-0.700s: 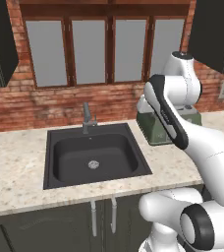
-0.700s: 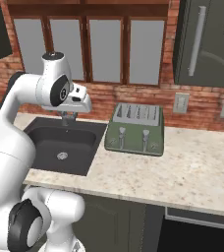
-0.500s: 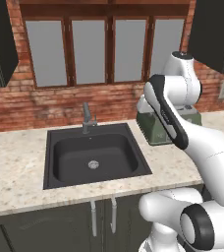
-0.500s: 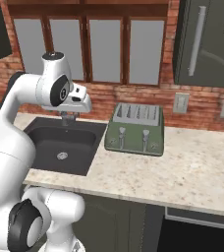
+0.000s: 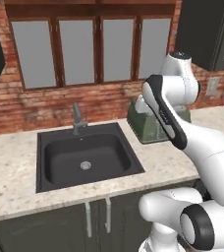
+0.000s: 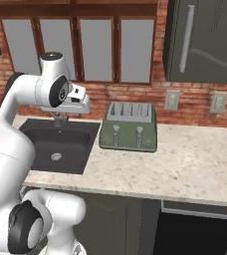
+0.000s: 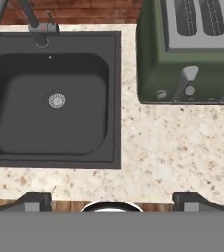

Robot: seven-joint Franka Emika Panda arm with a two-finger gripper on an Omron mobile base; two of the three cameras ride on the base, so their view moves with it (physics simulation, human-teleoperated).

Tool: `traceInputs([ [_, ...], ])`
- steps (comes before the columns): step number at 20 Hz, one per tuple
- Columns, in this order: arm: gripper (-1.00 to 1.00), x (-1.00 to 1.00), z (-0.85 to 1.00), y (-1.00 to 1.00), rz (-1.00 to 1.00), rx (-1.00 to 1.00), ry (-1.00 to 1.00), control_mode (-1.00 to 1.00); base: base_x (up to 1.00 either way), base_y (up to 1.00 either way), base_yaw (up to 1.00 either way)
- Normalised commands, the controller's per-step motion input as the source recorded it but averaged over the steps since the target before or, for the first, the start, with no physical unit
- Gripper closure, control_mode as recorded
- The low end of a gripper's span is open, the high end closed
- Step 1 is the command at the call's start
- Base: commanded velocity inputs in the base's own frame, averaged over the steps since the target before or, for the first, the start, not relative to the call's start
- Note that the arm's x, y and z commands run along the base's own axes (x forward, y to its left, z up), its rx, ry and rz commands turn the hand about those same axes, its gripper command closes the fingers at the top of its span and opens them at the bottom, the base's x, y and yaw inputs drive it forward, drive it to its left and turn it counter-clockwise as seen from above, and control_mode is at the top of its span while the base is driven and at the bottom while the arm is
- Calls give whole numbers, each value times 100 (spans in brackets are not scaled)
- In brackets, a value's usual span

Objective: Store the hot dog in the freezer for long-term storage. Close the freezer door after placing the cooked food.

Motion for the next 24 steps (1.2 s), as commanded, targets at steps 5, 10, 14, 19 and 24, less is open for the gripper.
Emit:
traceInputs([
  [5,-100,0,0,0,0,0,0,100,-44,-16,-37],
  [10,-100,0,0,0,0,0,0,100,-51,-15,-35],
  [14,-100,0,0,0,0,0,0,100,-24,-31,-15],
  [19,-100,0,0,0,0,0,0,100,0,-59,-3],
  [24,-100,0,0,0,0,0,0,100,0,-57,-7],
])
